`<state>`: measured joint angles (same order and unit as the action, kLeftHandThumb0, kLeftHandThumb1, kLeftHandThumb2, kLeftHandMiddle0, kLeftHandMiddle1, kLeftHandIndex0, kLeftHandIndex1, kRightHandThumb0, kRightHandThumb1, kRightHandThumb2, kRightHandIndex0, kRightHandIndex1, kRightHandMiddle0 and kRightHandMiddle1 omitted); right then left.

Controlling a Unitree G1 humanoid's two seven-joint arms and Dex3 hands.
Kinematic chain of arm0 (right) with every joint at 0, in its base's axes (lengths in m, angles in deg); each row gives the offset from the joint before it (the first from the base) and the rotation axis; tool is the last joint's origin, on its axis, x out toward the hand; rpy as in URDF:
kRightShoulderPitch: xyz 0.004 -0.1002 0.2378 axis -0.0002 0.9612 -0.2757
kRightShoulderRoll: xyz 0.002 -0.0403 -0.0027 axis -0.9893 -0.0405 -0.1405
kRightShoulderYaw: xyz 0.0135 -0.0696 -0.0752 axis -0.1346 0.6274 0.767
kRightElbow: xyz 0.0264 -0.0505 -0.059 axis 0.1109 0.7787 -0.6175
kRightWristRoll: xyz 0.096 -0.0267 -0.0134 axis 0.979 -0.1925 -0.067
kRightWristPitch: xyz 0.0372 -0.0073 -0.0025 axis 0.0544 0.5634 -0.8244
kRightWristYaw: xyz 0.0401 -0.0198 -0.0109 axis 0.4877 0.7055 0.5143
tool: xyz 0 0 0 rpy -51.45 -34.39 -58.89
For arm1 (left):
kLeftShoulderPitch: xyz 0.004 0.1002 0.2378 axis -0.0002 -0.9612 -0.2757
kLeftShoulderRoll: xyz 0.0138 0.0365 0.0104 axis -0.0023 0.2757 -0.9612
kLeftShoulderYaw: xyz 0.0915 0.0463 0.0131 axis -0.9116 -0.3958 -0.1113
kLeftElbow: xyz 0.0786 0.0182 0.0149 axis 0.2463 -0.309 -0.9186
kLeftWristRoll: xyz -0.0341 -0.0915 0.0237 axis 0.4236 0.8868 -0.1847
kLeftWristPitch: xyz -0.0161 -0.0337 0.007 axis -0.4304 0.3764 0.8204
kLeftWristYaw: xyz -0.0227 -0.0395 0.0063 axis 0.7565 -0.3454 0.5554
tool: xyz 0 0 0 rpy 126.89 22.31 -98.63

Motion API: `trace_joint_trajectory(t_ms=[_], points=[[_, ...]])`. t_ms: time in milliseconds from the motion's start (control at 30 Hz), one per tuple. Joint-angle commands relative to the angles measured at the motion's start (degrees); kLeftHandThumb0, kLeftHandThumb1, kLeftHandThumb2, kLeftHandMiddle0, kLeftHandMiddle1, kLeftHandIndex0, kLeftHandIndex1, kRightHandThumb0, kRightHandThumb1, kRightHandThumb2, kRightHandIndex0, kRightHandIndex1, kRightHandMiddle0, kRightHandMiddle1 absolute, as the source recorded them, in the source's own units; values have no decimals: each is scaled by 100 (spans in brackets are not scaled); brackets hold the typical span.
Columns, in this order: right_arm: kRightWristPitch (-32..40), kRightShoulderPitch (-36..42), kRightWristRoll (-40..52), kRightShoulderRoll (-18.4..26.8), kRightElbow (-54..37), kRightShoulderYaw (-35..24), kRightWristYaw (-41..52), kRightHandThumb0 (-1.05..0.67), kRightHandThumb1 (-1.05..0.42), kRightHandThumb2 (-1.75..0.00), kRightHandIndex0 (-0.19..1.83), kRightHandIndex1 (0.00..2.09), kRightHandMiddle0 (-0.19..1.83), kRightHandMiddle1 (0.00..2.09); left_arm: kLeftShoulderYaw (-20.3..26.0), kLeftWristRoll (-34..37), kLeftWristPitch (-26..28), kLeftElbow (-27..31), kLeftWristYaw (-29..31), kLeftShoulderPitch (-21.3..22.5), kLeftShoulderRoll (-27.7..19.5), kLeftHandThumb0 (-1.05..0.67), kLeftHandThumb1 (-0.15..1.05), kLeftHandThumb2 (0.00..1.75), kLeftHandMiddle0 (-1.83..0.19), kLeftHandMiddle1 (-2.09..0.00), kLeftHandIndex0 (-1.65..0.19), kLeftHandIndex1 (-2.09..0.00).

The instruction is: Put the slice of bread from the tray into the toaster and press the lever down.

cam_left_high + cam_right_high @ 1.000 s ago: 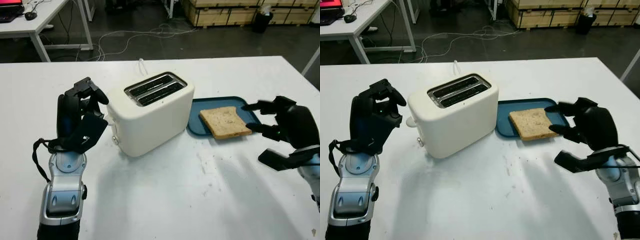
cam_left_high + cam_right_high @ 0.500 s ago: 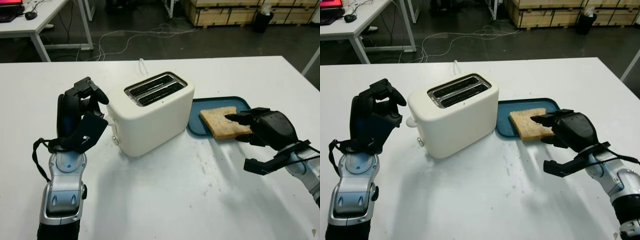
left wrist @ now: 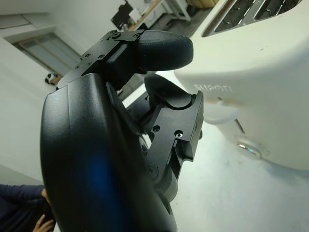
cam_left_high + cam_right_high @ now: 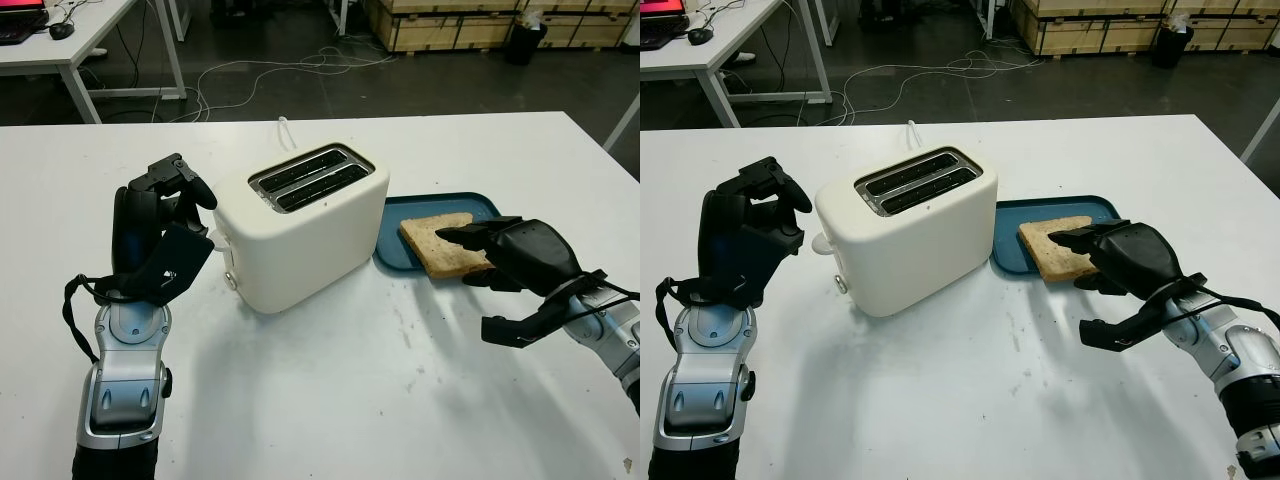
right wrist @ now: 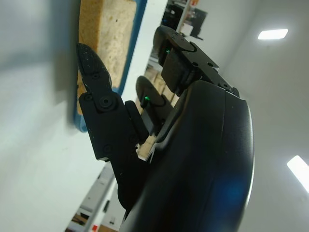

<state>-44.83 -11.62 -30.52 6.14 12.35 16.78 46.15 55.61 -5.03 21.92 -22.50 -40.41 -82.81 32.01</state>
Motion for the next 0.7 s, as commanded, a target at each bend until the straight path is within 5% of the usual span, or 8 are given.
trace_joint_trajectory(t_ms=[0, 667], points=[[128, -141, -108, 62, -7, 96, -13, -44, -72, 0, 64, 1, 54, 1, 11, 8, 25, 10, 16, 105, -14, 16, 83, 112, -117, -175, -78, -175], [716, -564, -591, -79, 557, 789, -173, -43, -77, -1, 63, 1, 55, 1, -33, -14, -13, 14, 33, 58, -30, 16, 83, 112, -119, -175, -80, -175]])
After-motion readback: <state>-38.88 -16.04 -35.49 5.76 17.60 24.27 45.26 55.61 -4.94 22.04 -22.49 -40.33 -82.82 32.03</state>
